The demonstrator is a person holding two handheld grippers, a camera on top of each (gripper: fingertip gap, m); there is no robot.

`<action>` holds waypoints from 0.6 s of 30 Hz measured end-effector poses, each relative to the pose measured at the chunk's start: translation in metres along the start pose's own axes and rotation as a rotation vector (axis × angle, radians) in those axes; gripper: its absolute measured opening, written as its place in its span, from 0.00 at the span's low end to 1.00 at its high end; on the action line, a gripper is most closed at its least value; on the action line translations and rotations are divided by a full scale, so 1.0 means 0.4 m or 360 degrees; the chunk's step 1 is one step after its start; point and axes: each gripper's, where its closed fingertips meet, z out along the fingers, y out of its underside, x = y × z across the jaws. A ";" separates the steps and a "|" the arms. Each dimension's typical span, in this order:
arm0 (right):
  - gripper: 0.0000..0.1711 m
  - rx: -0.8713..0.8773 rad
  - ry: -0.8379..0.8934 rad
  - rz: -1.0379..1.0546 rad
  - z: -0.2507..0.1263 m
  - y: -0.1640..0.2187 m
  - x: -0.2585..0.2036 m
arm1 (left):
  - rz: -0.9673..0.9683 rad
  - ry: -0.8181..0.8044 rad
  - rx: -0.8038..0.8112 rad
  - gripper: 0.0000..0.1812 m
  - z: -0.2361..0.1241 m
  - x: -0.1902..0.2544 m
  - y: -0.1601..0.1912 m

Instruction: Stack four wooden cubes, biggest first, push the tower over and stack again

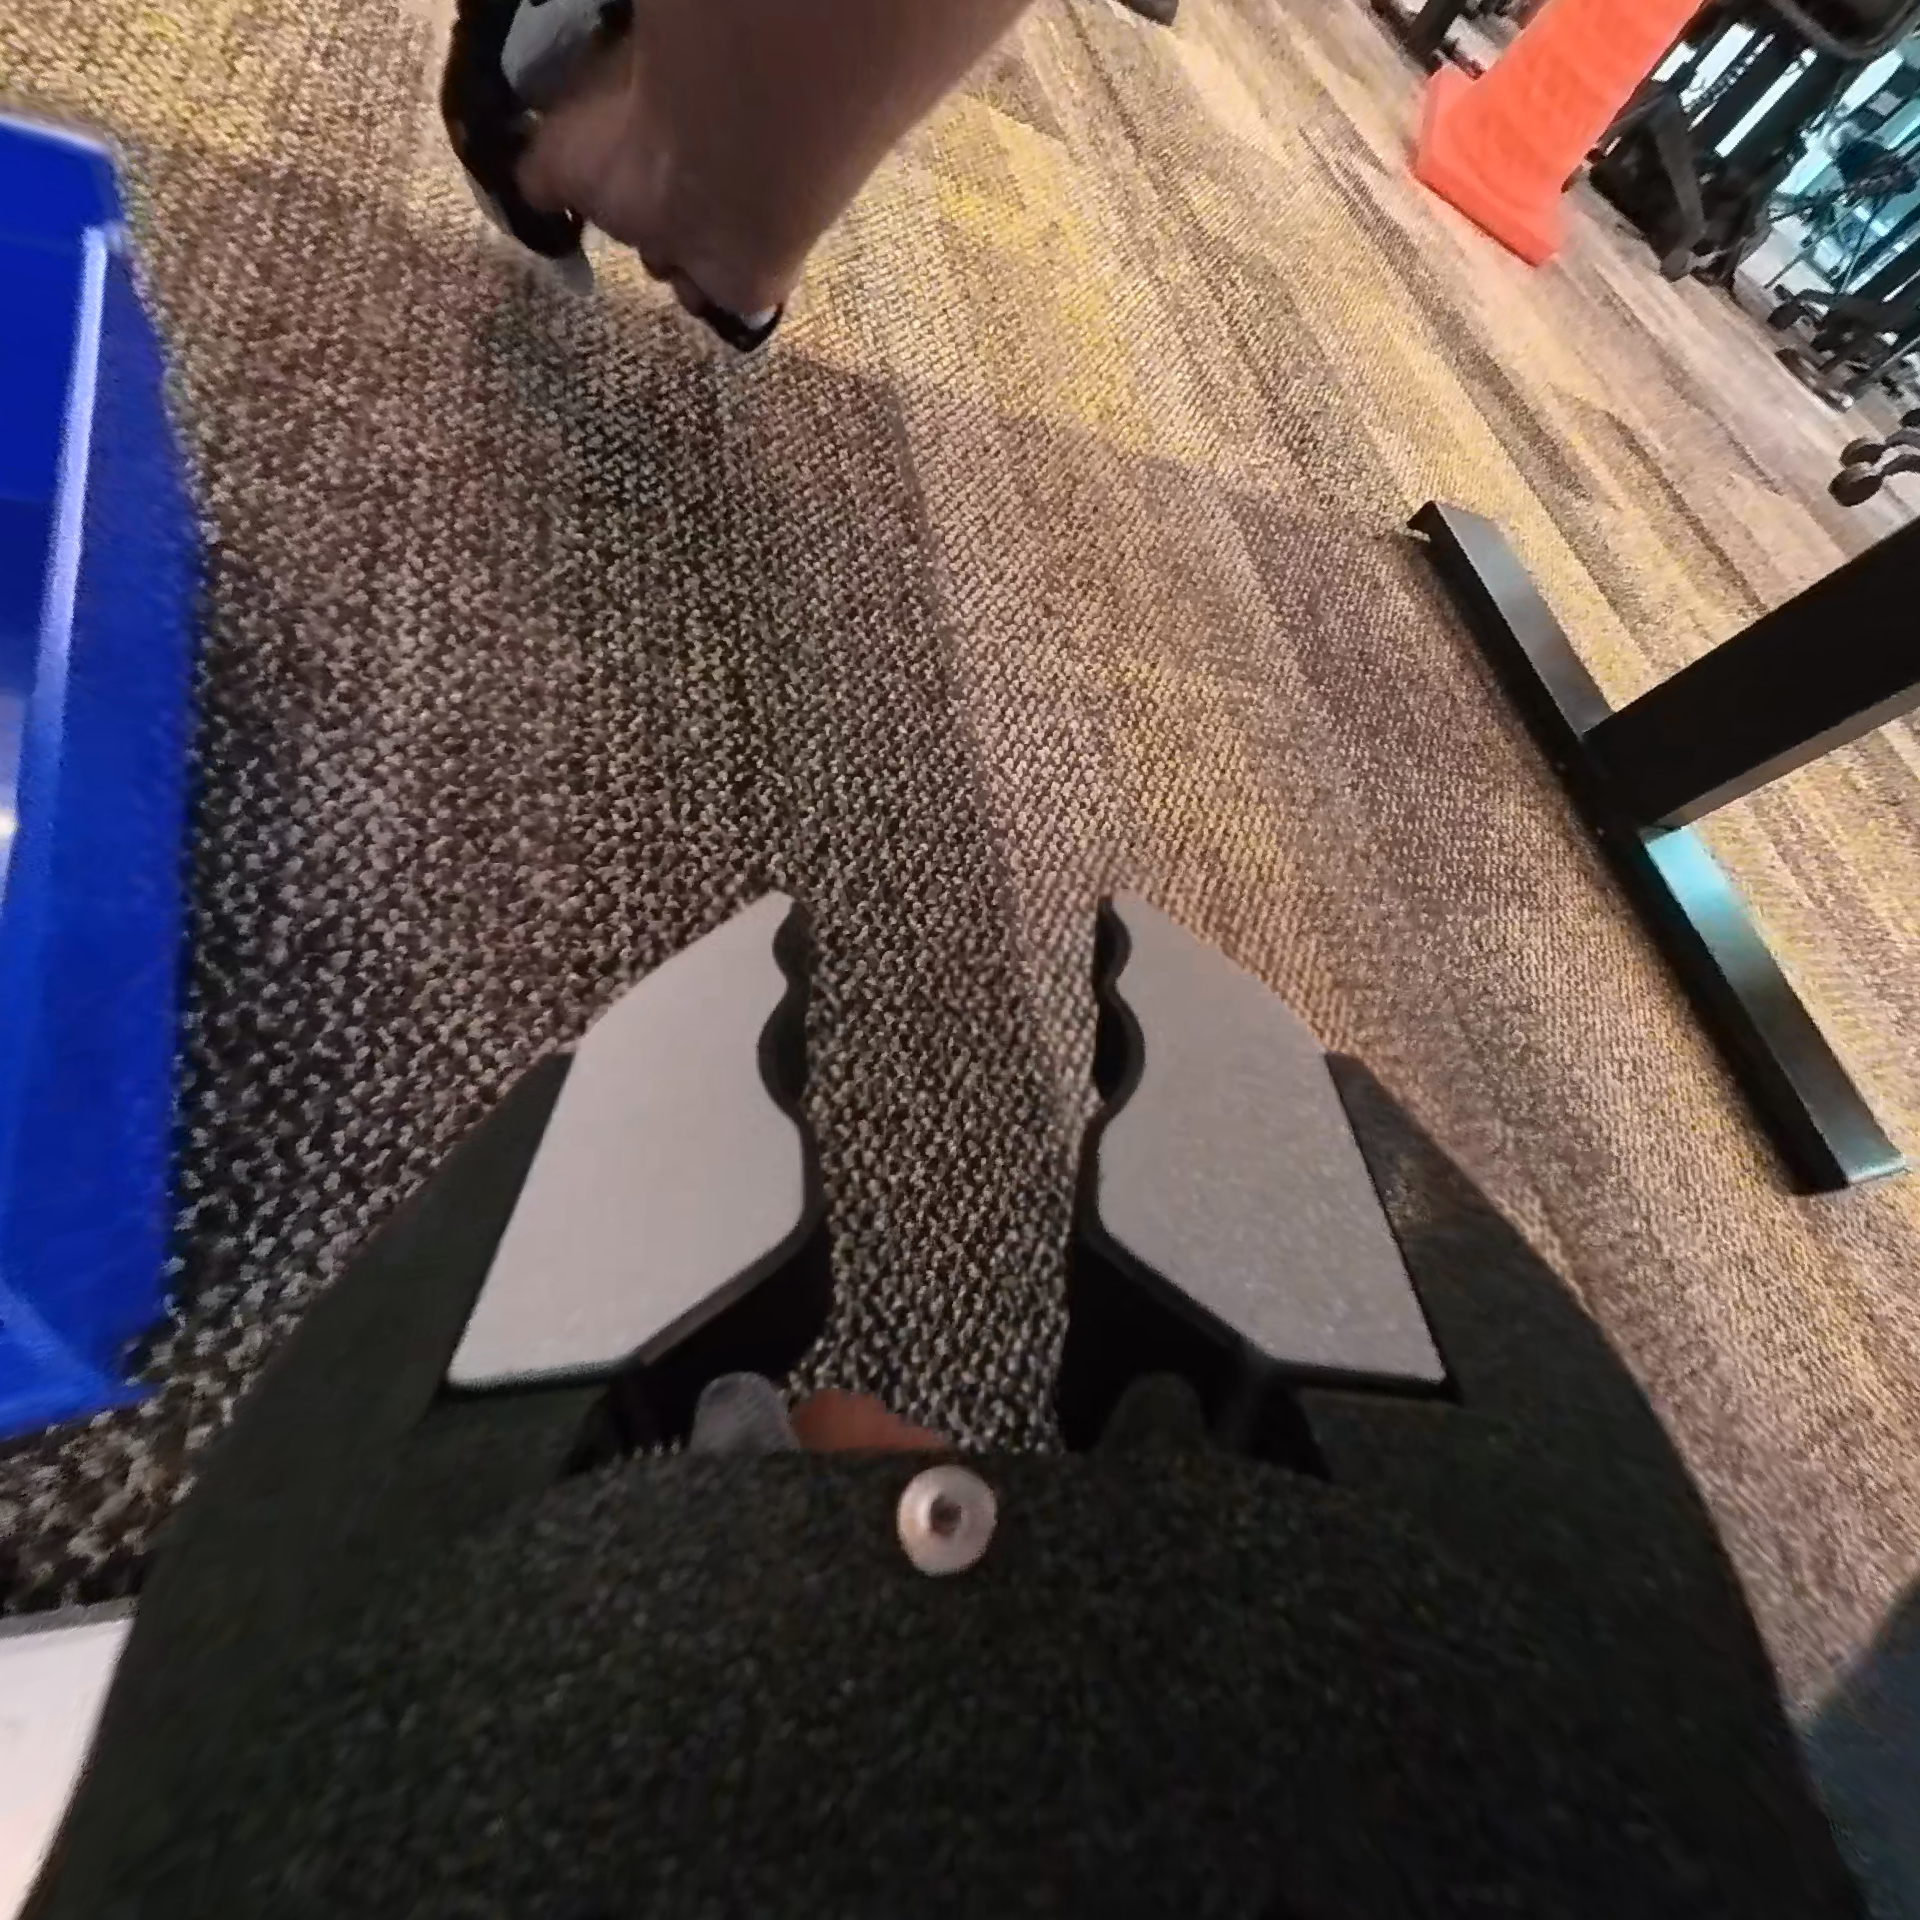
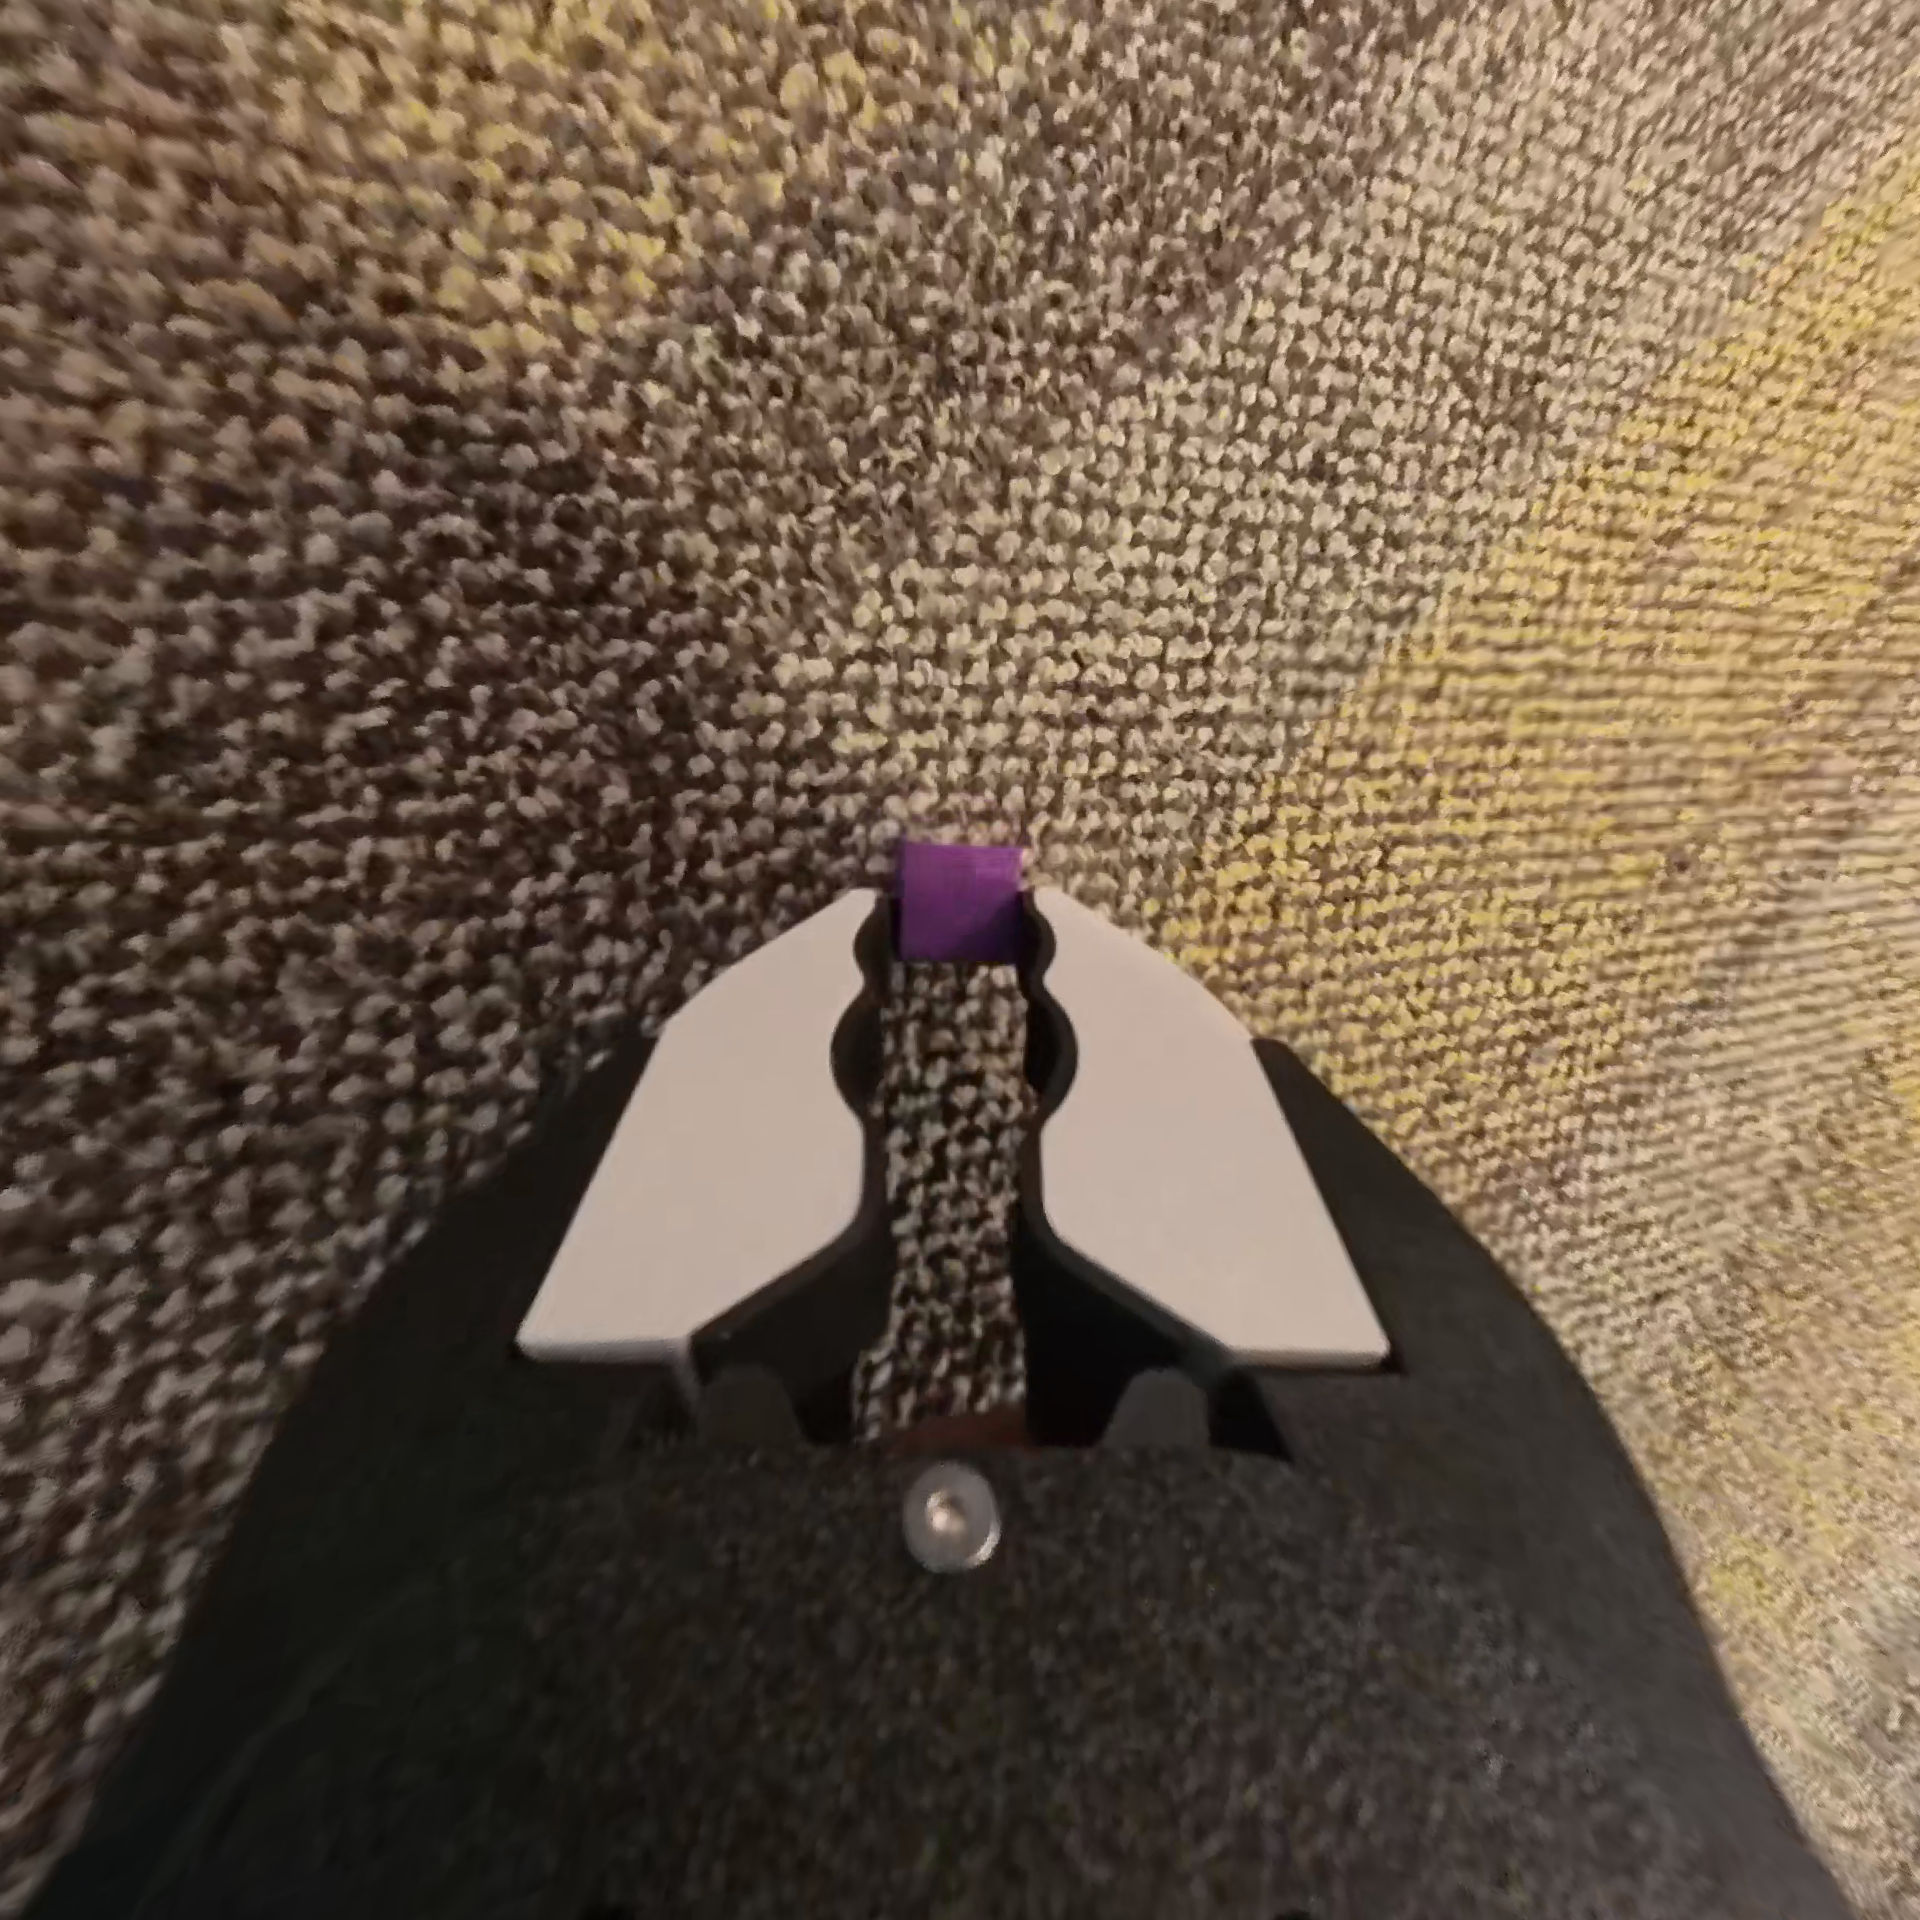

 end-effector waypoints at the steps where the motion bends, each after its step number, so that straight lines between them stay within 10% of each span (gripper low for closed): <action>1: 0.13 0.0055 -0.0027 0.0011 -0.028 -0.010 -0.012 | -0.0003 0.0006 -0.0004 0.28 0.000 0.007 -0.009; 10: 0.13 0.0448 -0.0027 0.0191 -0.461 -0.019 -0.139 | -0.0215 -0.0257 0.0030 0.30 -0.054 -0.008 -0.068; 18: 0.13 0.0591 -0.0180 0.0053 -0.997 0.015 -0.410 | -0.0146 -0.0777 -0.0114 0.30 -0.336 -0.119 -0.067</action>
